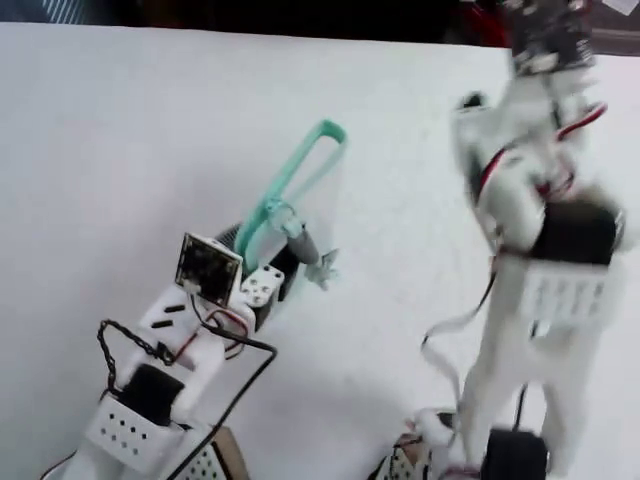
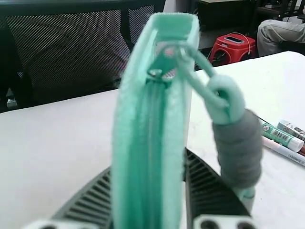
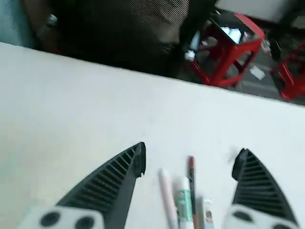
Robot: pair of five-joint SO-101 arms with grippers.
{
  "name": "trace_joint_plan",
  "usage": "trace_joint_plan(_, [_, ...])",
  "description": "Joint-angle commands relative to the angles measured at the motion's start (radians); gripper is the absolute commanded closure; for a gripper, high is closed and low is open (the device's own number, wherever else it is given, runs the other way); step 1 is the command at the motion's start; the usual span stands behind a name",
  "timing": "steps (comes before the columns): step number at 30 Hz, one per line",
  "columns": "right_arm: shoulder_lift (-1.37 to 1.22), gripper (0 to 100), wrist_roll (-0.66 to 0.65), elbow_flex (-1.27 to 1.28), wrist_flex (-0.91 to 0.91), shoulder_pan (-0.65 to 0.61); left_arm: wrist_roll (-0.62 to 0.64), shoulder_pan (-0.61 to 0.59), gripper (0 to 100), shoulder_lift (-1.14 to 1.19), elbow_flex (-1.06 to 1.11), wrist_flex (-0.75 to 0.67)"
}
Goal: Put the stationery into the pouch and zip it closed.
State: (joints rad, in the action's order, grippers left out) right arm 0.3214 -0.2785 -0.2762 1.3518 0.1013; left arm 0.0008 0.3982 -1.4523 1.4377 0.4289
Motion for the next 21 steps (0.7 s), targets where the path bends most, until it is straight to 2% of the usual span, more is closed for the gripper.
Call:
trace_joint_plan(1, [-0.180, 71.1, -0.057, -0.037, -0.041, 0.176, 0.012, -0.012, 85, -0.018, -0.029, -0.005])
trace_joint_plan(8, [-0.496, 71.1, -0.173, -0.037, -0.150, 0.341, 0.012, -0.013, 85, -0.018, -0.029, -0.005])
trace_joint_plan(17, [-0.777, 71.3, -0.287, -0.037, -0.243, 0.367, 0.012, -0.012, 85, -0.016, -0.029, -0.005])
trace_joint_plan(21, [-0.863, 77.2, -0.293, -0.037, -0.314, 0.387, 0.012, -0.010, 85, -0.015, -0.028, -0.003])
